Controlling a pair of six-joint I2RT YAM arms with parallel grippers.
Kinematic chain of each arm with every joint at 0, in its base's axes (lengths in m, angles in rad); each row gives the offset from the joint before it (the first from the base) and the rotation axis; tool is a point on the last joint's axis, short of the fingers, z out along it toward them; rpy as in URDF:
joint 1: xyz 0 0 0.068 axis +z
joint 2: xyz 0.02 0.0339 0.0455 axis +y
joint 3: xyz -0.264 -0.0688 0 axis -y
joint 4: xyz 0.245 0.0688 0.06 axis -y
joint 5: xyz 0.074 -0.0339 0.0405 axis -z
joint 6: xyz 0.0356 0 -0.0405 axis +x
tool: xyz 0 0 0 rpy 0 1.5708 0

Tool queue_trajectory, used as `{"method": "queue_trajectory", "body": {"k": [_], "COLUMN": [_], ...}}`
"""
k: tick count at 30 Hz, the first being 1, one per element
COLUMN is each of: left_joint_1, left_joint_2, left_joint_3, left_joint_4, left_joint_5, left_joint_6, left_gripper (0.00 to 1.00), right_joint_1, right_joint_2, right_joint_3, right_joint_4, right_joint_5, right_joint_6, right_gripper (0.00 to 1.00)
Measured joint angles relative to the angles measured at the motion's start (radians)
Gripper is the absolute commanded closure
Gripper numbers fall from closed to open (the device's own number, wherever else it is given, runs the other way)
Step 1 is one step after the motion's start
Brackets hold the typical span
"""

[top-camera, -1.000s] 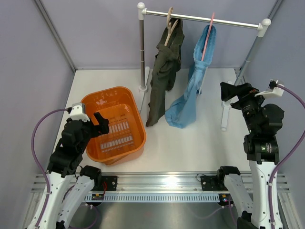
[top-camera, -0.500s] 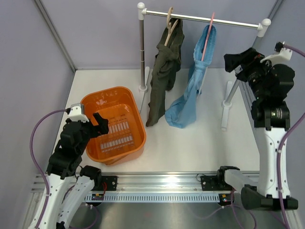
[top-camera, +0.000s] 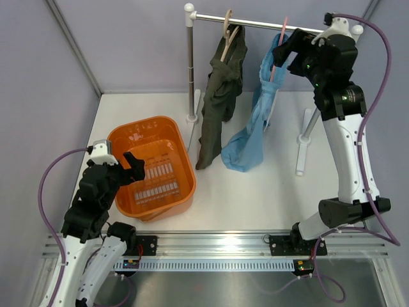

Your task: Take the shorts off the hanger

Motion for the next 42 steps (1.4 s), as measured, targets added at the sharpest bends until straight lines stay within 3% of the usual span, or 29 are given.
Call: {"method": "queue_trajectory", "body": {"k": [5, 17, 37, 42], "left_joint_1": [0.000, 0.000, 0.000, 0.000], "left_joint_2": [-0.007, -0.013, -0.032, -0.032], "left_joint_3": [0.000, 0.000, 0.000, 0.000], "left_joint_4": [0.000, 0.000, 0.000, 0.000], "left_joint_5": [0.000, 0.002, 0.002, 0.002], "left_joint_6": [0.000, 0.000, 0.000, 0.000], "left_gripper": [0.01, 0.01, 0.01, 0.01], "right_joint_1": [0.135, 0.158, 0.164, 0.169], "right_joint_2": [0.089, 0.168, 0.285, 0.294], "right_joint_3": [0.147, 0.143, 0.142, 0.149], "right_joint_4": [-0.073, -0.085, 0.076, 0.094], "right_joint_5": [0.154, 0.375, 0.450, 0.461], "right_joint_6": [-0.074, -0.137, -0.176, -0.203], "right_gripper": [0.12, 0.18, 0.59, 0.92]}}
